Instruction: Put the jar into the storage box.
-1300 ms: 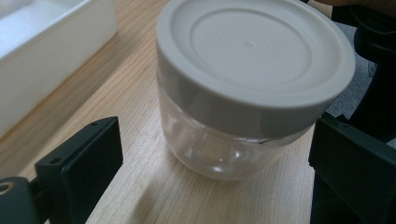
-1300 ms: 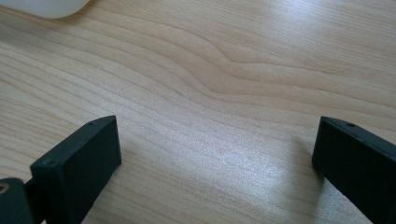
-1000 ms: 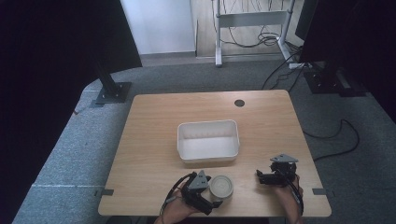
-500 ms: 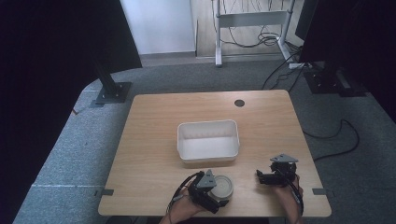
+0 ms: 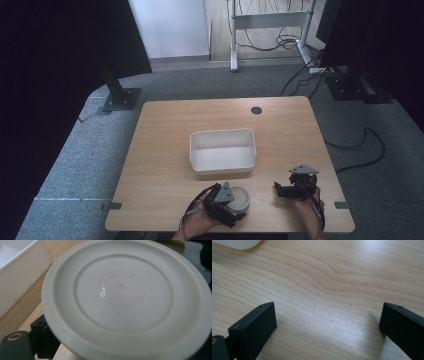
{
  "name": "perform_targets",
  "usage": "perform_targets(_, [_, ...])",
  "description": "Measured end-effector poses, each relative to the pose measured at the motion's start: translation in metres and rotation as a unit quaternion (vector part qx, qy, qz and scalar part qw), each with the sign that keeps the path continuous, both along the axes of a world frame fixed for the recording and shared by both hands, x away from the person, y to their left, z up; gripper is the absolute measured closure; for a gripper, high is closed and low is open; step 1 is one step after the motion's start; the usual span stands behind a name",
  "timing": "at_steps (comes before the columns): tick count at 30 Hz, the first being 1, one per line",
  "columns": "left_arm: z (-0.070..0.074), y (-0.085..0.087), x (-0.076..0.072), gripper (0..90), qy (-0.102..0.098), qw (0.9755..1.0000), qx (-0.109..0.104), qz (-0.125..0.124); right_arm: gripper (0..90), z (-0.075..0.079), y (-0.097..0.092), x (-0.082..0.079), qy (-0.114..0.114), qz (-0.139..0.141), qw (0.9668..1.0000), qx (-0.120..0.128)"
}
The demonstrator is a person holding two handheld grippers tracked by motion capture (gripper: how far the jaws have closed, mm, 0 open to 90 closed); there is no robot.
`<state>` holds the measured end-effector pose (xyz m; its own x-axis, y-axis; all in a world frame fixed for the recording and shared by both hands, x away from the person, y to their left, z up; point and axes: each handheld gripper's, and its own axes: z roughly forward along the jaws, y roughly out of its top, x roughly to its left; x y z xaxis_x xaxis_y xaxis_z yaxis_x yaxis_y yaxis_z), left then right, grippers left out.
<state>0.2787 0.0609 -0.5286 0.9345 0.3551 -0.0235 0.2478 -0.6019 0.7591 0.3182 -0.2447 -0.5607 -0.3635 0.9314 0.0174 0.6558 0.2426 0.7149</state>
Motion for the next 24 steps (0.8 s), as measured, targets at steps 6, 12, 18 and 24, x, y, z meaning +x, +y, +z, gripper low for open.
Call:
perform_targets(6, [0.007, 0.002, 0.002, 10.3, -0.009, 1.0, 0.001, 0.003, 0.8, 0.0, 0.0, 0.0, 0.0, 0.001, 1.0, 0.0])
perform_targets(12, [0.012, 0.005, 0.007, 10.3, -0.013, 0.9998, 0.003, 0.013, 0.8, 0.0, 0.0, 0.0, 0.0, 0.001, 1.0, 0.0])
perform_targets(18, [0.018, 0.01, 0.013, 10.3, -0.014, 0.9996, -0.002, 0.022, 0.8, 0.0, 0.0, 0.0, 0.0, 0.001, 1.0, 0.0])
perform_targets(24, [0.024, 0.013, 0.02, 10.3, -0.017, 0.9994, -0.005, 0.031, 0.8, 0.0, 0.0, 0.0, 0.0, 0.001, 1.0, 0.0])
